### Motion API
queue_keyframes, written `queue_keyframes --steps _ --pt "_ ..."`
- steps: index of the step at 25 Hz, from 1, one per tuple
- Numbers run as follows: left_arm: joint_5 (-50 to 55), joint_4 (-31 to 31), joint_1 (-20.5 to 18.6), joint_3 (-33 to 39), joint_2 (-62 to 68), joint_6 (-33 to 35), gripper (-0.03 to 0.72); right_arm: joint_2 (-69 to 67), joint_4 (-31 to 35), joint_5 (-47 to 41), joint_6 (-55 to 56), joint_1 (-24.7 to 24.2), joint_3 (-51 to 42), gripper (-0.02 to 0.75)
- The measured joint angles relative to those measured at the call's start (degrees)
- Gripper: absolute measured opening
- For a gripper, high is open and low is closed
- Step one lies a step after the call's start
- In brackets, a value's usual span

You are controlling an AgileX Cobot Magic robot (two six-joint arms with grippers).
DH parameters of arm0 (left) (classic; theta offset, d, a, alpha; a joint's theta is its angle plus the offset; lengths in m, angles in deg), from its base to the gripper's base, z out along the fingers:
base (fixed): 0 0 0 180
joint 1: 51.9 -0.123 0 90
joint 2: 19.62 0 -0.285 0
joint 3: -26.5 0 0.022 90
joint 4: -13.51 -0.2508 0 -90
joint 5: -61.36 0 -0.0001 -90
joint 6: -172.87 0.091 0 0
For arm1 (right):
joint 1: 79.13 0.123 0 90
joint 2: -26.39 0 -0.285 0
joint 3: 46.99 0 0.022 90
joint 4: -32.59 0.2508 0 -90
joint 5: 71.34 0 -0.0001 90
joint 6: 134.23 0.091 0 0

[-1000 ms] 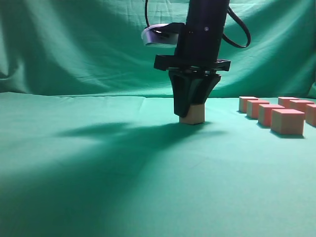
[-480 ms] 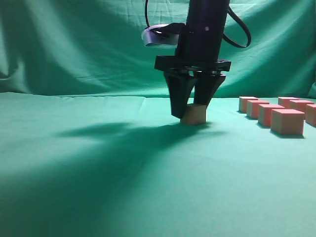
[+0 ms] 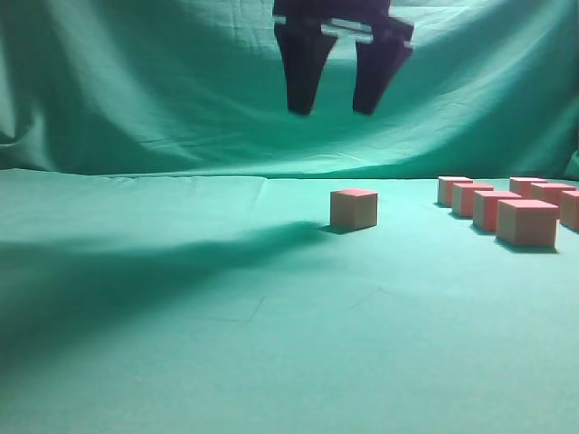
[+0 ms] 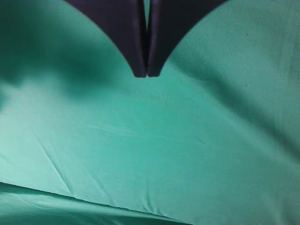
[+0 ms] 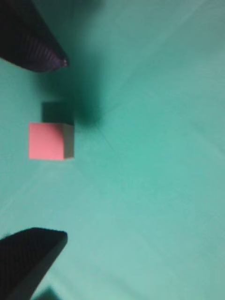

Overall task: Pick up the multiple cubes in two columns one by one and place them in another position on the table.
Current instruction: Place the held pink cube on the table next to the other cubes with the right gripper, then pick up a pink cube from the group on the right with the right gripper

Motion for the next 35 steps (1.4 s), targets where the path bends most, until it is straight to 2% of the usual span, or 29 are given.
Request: queue_keyframes --steps 1,2,3,7,11,16,22,26,28,33,35 --pt "0.0 0.0 0.0 0.0 0.0 0.0 0.000 0.4 -0.9 -0.4 1.2 0.0 1.4 0.643" --pt "0.0 0.0 0.0 0.0 0.0 0.0 0.000 1.3 -1.9 -0.5 3.1 0.0 2.2 0.585" --pt "0.0 0.0 0.0 0.0 0.0 0.0 0.000 2.3 -3.6 -0.8 5.1 0.0 2.4 0.569" --pt "0.0 0.0 0.0 0.0 0.0 0.0 0.000 8.2 -10.8 -1.6 11.5 0.0 1.8 0.582" --pt "0.0 0.0 0.0 0.0 0.0 0.0 0.000 18.4 -13.3 -1.7 14.3 -0.2 -3.1 0.582" --pt "0.0 0.0 0.0 0.0 0.0 0.0 0.000 30.9 -13.5 -2.0 16.8 -3.9 -15.6 0.582" --pt "0.0 0.0 0.0 0.0 0.0 0.0 0.000 39.5 -13.6 -2.1 22.0 -14.8 -34.8 0.582" --pt "0.0 0.0 0.0 0.0 0.0 0.0 0.000 42.6 -13.6 -1.1 26.3 -18.8 -47.1 0.582" --pt "0.0 0.0 0.0 0.0 0.0 0.0 0.000 43.3 -12.7 2.1 28.8 -19.2 -52.3 0.582" --pt "0.0 0.0 0.0 0.0 0.0 0.0 0.000 43.3 -5.7 16.3 29.8 -19.3 -63.9 0.582" --pt "0.0 0.0 0.0 0.0 0.0 0.0 0.000 43.3 -5.2 21.1 29.9 -19.3 -66.6 0.582"
